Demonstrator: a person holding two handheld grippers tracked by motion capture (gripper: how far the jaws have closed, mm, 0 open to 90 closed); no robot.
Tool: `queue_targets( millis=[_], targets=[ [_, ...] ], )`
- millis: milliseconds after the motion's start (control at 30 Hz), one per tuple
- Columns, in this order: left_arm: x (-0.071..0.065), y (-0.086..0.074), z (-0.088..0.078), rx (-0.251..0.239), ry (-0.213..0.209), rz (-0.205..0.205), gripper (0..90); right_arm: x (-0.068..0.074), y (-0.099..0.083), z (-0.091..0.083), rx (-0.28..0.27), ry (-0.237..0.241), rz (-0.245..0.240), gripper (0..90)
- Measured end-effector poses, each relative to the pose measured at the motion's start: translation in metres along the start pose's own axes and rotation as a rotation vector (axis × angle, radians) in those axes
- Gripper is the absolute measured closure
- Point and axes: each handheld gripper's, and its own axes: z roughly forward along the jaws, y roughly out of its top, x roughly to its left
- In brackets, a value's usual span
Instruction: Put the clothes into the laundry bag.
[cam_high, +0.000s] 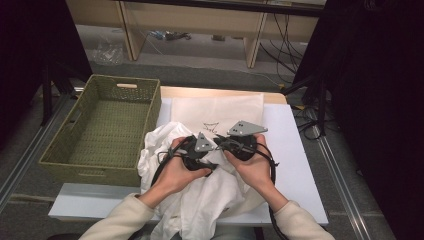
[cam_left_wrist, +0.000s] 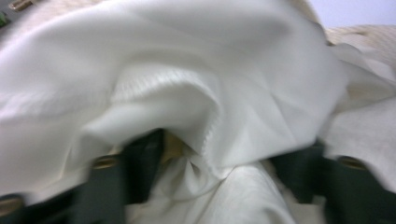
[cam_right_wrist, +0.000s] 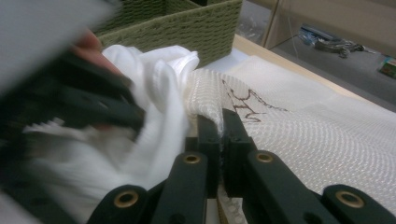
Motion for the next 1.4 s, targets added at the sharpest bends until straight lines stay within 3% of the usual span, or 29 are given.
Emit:
queue_targets(
  millis=[67, 200, 267, 367, 433, 467, 500, 533, 600, 700, 733, 800, 833, 933, 1033, 1067, 1100, 1133, 1233, 1267, 1300, 1367, 1400],
  targets=[
    [0.006, 0.003, -0.027, -0.047, 0.016, 0.018, 25.8, -0.001, 0.000, -0.001, 0.002, -0.012, 0.008, 88.9],
    [0.028, 0.002, -0.046, -0.054, 0.095, -0.021, 19.5, -0.001, 0.001, 0.000, 0.004, -0.012, -0.006, 88.9],
    [0.035, 0.001, -0.048, -0.034, 0.109, -0.011, 16.7, 0.000, 0.001, -0.001, 0.007, -0.014, 0.000, 89.0],
    [0.052, -0.001, -0.041, 0.002, 0.165, -0.008, 16.7, 0.003, 0.002, -0.001, 0.004, -0.016, -0.003, 88.9],
    [0.060, -0.003, -0.033, 0.027, 0.150, -0.025, 17.0, 0.003, 0.002, -0.001, 0.003, -0.015, -0.016, 88.9],
    [0.062, -0.006, -0.021, 0.061, 0.104, -0.012, 17.8, 0.003, 0.002, -0.001, 0.002, -0.014, -0.018, 88.9],
    [0.062, -0.006, -0.021, 0.061, 0.104, -0.012, 19.7, 0.003, 0.002, -0.001, 0.002, -0.011, -0.007, 88.9],
    [0.059, -0.008, -0.007, 0.099, 0.053, -0.010, 23.9, 0.003, 0.002, 0.000, -0.003, -0.008, -0.012, 88.9],
    [0.056, -0.011, 0.006, 0.151, 0.032, 0.011, 31.6, 0.002, 0.001, -0.001, 0.002, -0.003, -0.008, 88.9],
    [0.053, -0.010, 0.015, 0.153, 0.027, 0.008, 53.3, 0.000, 0.001, -0.001, 0.000, -0.009, -0.022, 88.9],
    [0.050, -0.008, 0.019, 0.153, 0.026, 0.009, 62.2, 0.001, 0.000, -0.001, 0.007, -0.007, 0.003, 89.0],
    [0.045, -0.005, 0.018, 0.137, 0.029, -0.012, 79.7, 0.001, 0.000, 0.000, 0.010, -0.006, 0.005, 88.9],
    [0.045, -0.005, 0.018, 0.137, 0.029, -0.012, 83.5, 0.001, 0.000, 0.000, 0.010, -0.006, 0.005, 88.9],
    [0.034, 0.003, -0.005, 0.070, 0.039, -0.033, 85.6, -0.003, 0.000, -0.001, 0.000, -0.020, -0.003, 88.9],
    [0.028, 0.008, -0.023, 0.034, 0.030, -0.019, 85.8, -0.007, -0.001, -0.001, 0.003, -0.026, 0.021, 88.9],
    [0.019, 0.012, -0.031, -0.011, -0.017, -0.031, 85.8, -0.008, -0.001, -0.001, 0.003, -0.034, 0.014, 88.9],
    [0.012, 0.014, -0.032, -0.020, -0.043, -0.019, 85.8, -0.008, -0.001, -0.001, 0.004, -0.036, 0.020, 88.9],
    [0.007, 0.015, -0.030, -0.017, -0.043, -0.002, 85.7, -0.006, -0.001, -0.001, 0.004, -0.033, 0.039, 88.9],
    [0.000, 0.014, -0.018, -0.002, -0.061, 0.002, 85.5, -0.002, 0.002, -0.003, -0.008, -0.036, 0.012, 89.0],
    [-0.002, 0.011, -0.002, 0.023, -0.062, -0.007, 85.5, 0.000, 0.003, -0.003, -0.006, -0.019, 0.015, 89.0],
    [-0.002, 0.011, -0.002, 0.023, -0.062, -0.007, 85.5, 0.002, 0.003, -0.004, -0.005, -0.008, 0.014, 89.0],
    [-0.002, 0.007, 0.014, 0.041, -0.055, -0.030, 85.4, 0.006, 0.004, -0.004, -0.002, 0.002, 0.009, 89.1],
    [0.001, 0.003, 0.028, 0.056, -0.028, -0.042, 85.3, 0.007, 0.004, -0.003, -0.006, 0.008, 0.010, 89.1]
  ],
)
